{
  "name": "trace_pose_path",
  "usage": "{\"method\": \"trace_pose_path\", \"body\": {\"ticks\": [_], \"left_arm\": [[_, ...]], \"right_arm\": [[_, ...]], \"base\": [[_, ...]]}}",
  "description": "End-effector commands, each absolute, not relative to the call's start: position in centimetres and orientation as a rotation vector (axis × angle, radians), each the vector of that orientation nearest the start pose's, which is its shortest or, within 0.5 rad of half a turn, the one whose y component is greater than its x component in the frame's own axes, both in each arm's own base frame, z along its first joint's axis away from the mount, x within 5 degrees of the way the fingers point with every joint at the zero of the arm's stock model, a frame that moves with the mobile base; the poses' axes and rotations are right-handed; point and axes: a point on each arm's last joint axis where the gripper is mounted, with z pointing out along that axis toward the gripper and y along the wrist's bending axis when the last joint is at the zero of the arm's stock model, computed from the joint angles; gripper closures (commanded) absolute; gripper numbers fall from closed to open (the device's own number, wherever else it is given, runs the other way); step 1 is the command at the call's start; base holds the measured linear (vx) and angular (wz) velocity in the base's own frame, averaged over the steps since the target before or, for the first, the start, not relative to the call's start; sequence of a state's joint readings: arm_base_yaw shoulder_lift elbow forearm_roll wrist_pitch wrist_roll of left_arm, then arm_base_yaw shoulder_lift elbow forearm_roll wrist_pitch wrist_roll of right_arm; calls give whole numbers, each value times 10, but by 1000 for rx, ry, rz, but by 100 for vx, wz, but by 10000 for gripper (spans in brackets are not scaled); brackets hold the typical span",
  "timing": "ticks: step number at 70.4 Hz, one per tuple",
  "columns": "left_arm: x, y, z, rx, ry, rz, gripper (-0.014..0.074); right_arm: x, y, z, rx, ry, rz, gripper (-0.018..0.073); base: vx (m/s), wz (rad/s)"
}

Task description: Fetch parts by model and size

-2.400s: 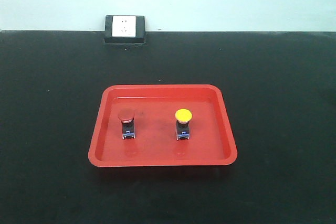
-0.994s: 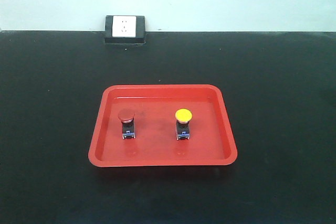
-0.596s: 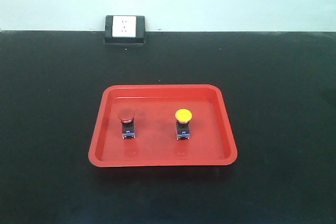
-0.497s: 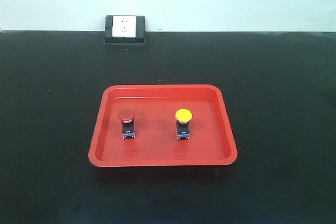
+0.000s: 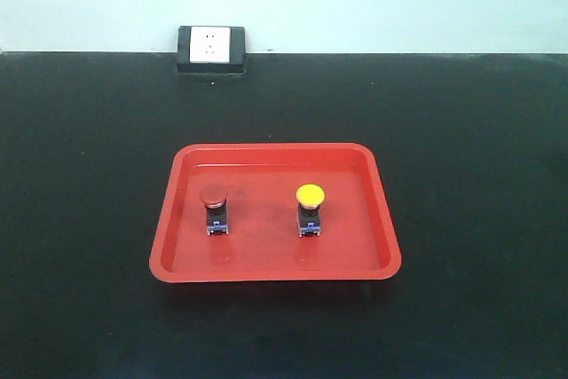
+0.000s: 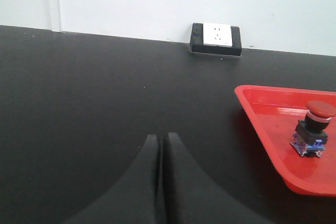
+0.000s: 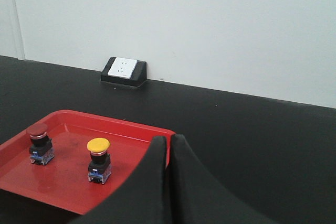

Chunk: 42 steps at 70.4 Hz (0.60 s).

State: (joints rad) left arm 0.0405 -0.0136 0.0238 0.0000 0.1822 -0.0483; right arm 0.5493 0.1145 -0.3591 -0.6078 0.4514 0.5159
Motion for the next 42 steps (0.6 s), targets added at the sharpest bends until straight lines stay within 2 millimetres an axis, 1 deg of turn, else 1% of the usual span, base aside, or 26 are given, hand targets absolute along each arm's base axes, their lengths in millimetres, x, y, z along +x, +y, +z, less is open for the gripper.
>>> {"method": "trace_pose_path", "body": {"ticks": [1, 42], "left_arm": [[56, 2, 198, -82, 1582, -16, 603], [56, 2, 198, -82, 1582, -16, 603]], "right_arm": [[48, 5, 304, -314, 1524, 188, 561], [48, 5, 304, -315, 1523, 189, 561]], "base": [[0, 0], [0, 0]]}}
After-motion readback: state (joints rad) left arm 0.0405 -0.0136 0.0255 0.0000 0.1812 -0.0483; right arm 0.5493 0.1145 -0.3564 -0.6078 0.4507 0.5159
